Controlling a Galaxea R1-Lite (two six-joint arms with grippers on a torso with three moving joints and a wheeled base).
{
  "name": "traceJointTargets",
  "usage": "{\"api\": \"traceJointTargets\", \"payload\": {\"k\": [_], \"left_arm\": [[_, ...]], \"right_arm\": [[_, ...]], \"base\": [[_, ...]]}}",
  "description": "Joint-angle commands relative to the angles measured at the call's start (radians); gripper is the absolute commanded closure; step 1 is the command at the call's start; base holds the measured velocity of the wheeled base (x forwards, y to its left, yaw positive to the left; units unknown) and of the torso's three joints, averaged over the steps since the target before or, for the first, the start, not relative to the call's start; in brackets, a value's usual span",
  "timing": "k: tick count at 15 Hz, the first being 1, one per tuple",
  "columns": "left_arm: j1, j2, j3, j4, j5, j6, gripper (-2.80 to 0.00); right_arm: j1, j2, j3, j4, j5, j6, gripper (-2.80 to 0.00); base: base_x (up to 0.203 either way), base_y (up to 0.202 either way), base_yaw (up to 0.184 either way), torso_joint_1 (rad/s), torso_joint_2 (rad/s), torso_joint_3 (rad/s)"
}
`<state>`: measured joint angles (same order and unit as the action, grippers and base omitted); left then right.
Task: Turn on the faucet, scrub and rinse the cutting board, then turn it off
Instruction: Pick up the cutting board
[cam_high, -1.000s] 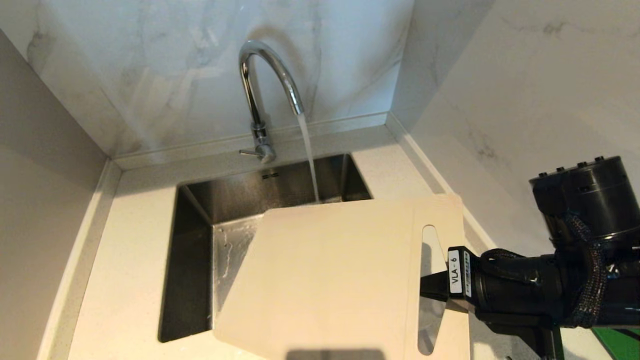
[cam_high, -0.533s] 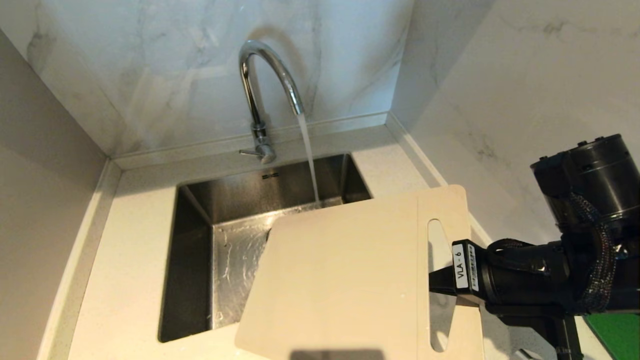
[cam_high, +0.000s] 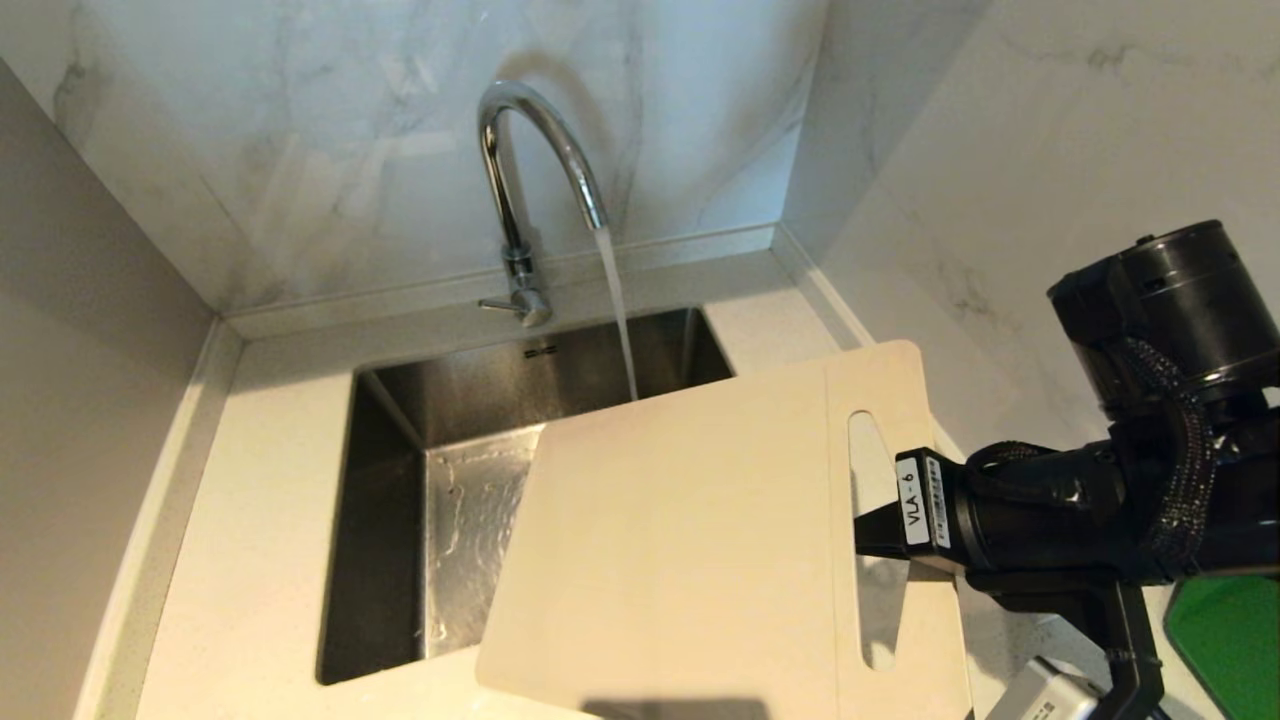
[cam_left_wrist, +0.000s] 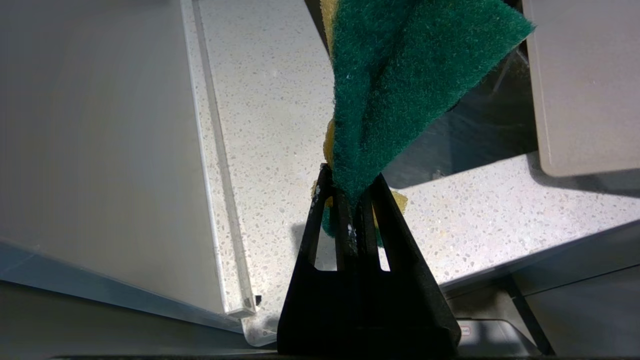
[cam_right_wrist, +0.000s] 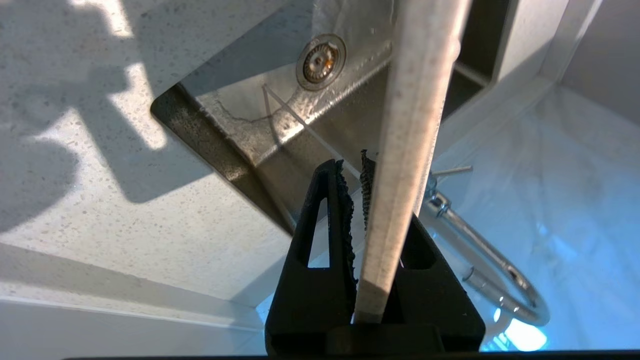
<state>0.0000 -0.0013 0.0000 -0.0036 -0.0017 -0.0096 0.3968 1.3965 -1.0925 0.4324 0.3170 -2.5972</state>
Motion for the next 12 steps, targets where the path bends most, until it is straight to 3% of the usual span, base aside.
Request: {"api": "traceJointTargets", "payload": {"k": [1,12], "left_arm": [[0.001,0.001,0.002,-0.001,0.000,-0.001,0.00],[0.000,0.001,0.002,-0.001,0.000,-0.001,0.00]], "right_arm": [[-0.001,0.019,-0.046,0.033,0.002,-0.035,0.00],[-0.024,0.066,-0.120,0.033,0.002,-0.103,0.00]], "base": [[0.000,0.000,0.000,0.000,0.00,0.000],[0.000,0.000,0.000,0.000,0.00,0.000]]}}
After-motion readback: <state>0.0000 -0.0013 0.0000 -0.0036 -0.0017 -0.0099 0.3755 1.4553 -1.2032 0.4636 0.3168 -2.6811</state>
